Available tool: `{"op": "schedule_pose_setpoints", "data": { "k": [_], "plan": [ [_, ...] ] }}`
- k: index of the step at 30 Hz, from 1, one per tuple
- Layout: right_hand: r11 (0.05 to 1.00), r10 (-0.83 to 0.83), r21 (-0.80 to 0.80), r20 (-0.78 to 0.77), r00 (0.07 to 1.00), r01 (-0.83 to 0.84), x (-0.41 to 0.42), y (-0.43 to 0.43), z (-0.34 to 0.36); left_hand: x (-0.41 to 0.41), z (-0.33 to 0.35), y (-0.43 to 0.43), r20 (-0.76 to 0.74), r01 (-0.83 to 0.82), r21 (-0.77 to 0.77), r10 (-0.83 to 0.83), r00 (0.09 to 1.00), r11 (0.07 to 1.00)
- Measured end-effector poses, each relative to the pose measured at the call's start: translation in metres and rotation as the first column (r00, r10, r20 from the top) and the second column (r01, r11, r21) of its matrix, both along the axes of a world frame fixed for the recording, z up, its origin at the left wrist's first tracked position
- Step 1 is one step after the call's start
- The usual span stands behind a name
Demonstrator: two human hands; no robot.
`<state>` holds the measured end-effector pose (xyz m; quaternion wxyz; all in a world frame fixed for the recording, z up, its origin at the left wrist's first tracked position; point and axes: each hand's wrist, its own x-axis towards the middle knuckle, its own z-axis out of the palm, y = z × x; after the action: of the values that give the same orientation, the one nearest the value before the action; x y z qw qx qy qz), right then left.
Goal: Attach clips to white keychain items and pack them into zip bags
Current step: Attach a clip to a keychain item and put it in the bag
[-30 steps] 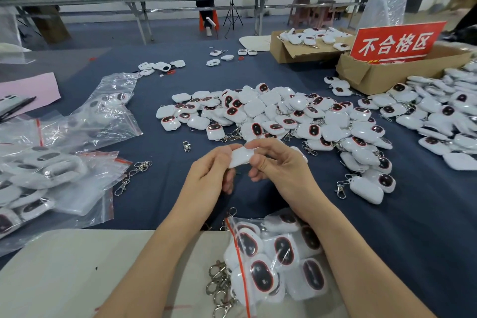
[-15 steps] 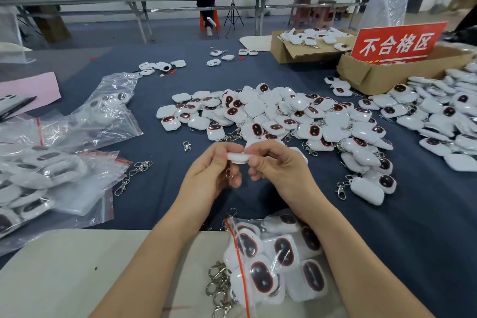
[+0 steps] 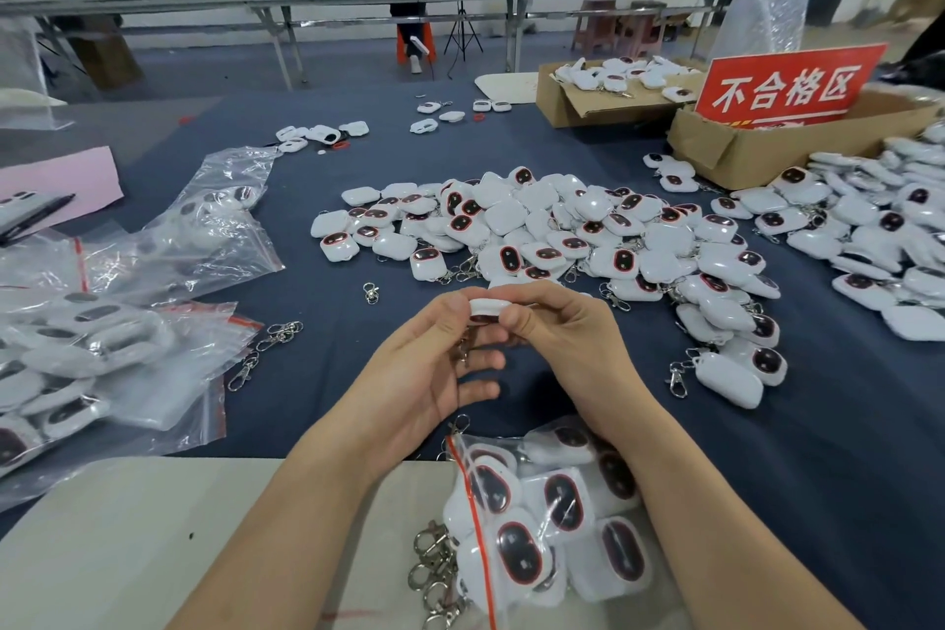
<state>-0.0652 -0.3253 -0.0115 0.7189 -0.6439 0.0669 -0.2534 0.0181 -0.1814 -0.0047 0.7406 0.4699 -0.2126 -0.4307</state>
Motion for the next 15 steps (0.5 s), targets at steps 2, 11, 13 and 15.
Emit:
{"op": "schedule_pose_setpoints", "data": {
  "k": [2,11,13,15],
  "plan": [
    [1.000,-0.013,0.021,-0.016,1.000,0.014,0.0001,-0.0005,-0.0002,-0.0003,0.0007,0.0002,-0.002,0.000,-0.001,0.000,1.000,1.000],
    [0.999,0.029,-0.036,-0.038,0.999,-0.030,-0.0008,-0.0013,-0.0035,-0.0004,0.0008,0.0026,-0.054,-0.012,-0.027,0.011,0.998,1.000],
    [0.999,0.025,-0.041,-0.037,0.999,-0.027,-0.0010,-0.0011,-0.0033,-0.0008,0.0006,0.0023,-0.026,-0.013,-0.026,0.012,1.000,1.000],
    [0.999,0.025,-0.041,-0.032,0.999,-0.027,-0.0012,-0.0006,-0.0030,-0.0009,0.0008,0.0025,-0.009,-0.013,-0.028,0.013,1.000,1.000]
  ]
}}
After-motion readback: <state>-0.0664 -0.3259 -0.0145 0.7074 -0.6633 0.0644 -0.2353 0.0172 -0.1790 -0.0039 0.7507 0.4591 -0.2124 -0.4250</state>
